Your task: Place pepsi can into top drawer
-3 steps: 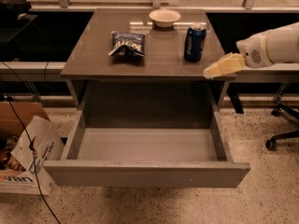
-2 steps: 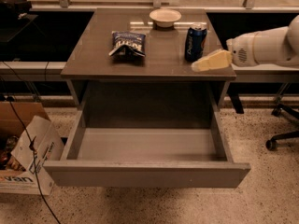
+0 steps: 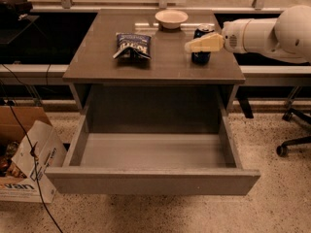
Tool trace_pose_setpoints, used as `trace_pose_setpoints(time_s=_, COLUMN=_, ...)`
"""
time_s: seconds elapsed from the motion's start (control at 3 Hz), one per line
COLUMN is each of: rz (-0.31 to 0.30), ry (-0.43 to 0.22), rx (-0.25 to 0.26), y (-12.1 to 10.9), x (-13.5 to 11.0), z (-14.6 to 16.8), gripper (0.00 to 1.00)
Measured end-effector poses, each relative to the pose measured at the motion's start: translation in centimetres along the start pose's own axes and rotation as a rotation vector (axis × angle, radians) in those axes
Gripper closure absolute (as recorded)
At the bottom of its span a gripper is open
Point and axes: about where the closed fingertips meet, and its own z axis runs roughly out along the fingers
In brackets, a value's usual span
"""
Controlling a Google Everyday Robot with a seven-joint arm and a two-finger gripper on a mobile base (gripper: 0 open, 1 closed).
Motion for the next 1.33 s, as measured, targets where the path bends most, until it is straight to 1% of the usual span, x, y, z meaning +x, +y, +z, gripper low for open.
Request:
trace_pose_setpoints(time_s=0.33, rz=0.021, ry=-0.026, rx=0.007, y=-2.2, x=-0.8, z=3.5, gripper=0.00)
trace_pose_setpoints(time_s=0.67, rz=0.047, ry=-0.023, rx=0.007, y=-3.6, x=-0.6, z=5.7, gripper=0.00)
trace_pose_setpoints(time_s=1.0, rz=0.083, ry=-0.011, rx=0.016, y=-4.5, x=0.3, z=6.9, gripper=0.19)
trace_pose_setpoints(time_s=1.33, rz=0.095, ry=-0.012, rx=0.042, y=-5.0, x=0.7, z=6.2, gripper=0.42)
